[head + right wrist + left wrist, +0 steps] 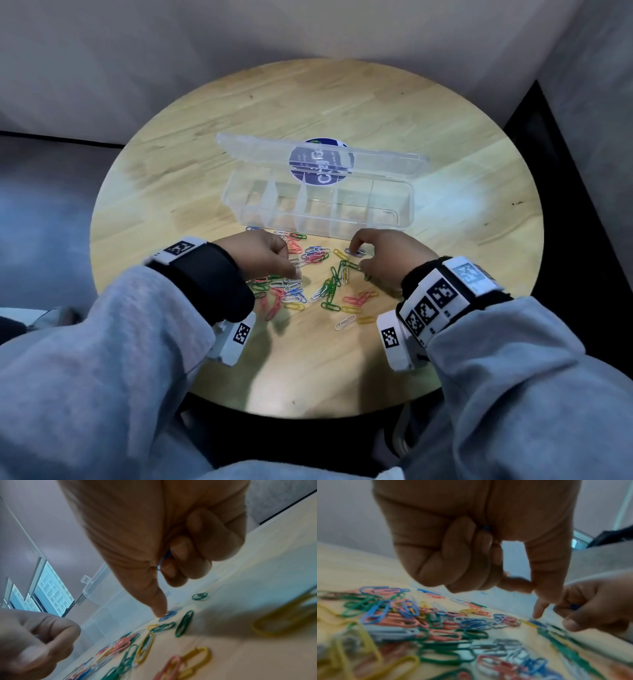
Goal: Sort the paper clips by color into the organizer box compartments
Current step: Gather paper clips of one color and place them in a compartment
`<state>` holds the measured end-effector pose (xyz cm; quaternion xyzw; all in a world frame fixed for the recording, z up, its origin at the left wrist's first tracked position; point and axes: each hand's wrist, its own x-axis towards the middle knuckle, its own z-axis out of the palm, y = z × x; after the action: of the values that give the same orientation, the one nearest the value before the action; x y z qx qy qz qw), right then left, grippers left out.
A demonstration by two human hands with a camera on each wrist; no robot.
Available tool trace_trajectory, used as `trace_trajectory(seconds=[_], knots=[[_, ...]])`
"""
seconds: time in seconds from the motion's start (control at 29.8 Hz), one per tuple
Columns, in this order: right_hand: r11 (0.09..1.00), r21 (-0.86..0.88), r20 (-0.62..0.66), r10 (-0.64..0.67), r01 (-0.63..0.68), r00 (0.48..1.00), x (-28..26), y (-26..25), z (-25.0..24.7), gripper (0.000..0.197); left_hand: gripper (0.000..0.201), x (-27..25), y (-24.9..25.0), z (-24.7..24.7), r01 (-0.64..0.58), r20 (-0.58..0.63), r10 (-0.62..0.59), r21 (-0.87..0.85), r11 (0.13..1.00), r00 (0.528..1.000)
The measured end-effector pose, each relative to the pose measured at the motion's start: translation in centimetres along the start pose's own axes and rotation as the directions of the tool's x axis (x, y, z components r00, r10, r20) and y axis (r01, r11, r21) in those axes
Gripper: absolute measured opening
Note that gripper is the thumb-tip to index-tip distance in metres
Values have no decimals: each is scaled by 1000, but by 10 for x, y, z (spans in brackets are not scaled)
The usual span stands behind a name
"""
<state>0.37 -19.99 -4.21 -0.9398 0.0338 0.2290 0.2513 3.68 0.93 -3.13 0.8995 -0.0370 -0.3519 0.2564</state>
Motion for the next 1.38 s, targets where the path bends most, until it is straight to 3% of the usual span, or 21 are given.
trace_trajectory(seconds=[0.1, 0.27, 0.44, 0.77, 0.97, 1.14, 1.38], knots=[[997, -71, 11, -11, 12, 1000, -1, -1, 1, 41, 14, -4, 3, 3, -41, -34, 48, 200, 979, 998], [995, -101, 1, 0, 0, 1000, -1, -1, 2, 28, 14, -3, 10, 14, -71, 22, 68, 396, 916, 997], [993, -119, 1, 3, -3, 1000, 0, 0, 3, 20, 16, -3, 14, 19, -103, -6, 126, 530, 842, 992], [984, -171, 138, 71, -47, 988, 1, -4, 4, 21, 16, -5, 20, 26, -153, 15, 178, 582, 799, 984], [1000, -15, 59, -1, 2, 998, -6, 11, -16, 15, 19, -5, 13, 24, -161, 26, 174, 530, 833, 984], [993, -89, 87, 82, -74, 993, -15, 15, -16, 22, 15, -3, 13, 24, -158, 51, 153, 499, 852, 987], [965, -261, 124, 60, -26, 990, -9, 8, -4, 10, 13, 3, 12, 23, -142, 67, 125, 506, 851, 990]])
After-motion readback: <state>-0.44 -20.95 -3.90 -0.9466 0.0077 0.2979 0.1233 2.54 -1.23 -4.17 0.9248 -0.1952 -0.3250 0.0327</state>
